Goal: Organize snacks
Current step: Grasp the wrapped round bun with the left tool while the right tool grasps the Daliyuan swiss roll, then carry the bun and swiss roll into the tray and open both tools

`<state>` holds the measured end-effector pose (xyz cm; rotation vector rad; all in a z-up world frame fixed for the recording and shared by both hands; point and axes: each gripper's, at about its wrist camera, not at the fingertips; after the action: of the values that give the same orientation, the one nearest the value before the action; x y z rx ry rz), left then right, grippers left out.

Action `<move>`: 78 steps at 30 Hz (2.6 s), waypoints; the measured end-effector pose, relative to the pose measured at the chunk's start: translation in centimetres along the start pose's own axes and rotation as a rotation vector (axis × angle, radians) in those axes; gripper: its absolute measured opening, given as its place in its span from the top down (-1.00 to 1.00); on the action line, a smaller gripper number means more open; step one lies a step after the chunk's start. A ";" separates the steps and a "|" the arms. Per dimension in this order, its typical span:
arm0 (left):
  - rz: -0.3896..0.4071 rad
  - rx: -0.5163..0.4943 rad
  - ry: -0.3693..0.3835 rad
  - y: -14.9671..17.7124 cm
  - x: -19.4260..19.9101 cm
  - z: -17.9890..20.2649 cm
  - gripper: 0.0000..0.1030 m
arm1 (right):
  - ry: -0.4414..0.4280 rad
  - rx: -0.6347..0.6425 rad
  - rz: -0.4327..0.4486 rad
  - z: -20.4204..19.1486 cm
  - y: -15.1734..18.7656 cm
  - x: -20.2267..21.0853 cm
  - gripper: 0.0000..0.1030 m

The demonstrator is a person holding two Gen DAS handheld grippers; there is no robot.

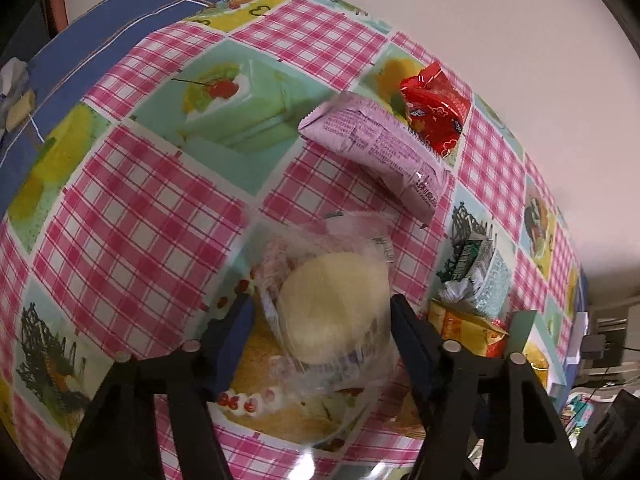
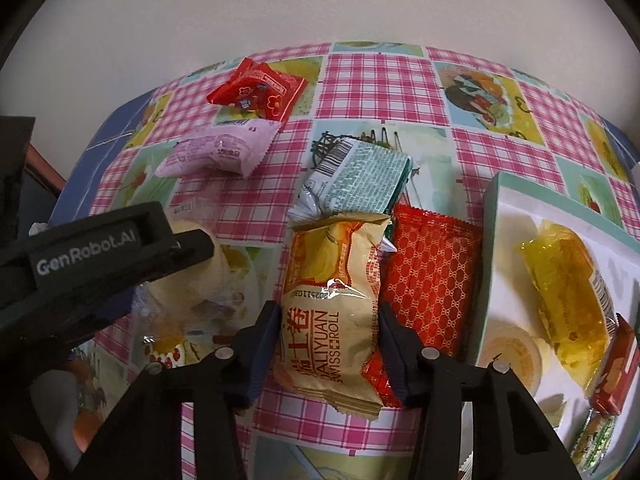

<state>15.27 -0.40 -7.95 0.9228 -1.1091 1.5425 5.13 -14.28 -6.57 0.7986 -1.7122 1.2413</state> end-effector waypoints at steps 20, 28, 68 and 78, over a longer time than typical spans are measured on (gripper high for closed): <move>-0.061 0.048 0.005 2.7 0.8 -2.2 -0.08 | -0.031 0.013 -0.034 -0.7 1.3 0.3 0.22; -0.102 0.114 0.062 4.8 2.1 -4.2 -0.06 | -0.053 0.004 -0.041 -0.7 2.2 1.9 0.26; -0.018 -0.217 0.215 10.4 9.5 9.8 -0.06 | 0.144 -0.476 0.080 16.1 6.1 12.8 0.26; -0.073 -0.405 0.216 15.4 7.5 16.1 -0.06 | 0.254 -0.651 0.093 23.9 9.1 15.2 0.25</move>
<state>-0.91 -15.20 0.53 0.5030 -1.1600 1.2605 -15.67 -34.52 0.00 0.1666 -1.7947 0.7217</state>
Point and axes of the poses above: each gripper's, at about its wrist camera, not at the fingertips, and x roughly against the way its jaws point, z to its right, y to its underside, and after that the axes turned 4 degrees about x, right-handed
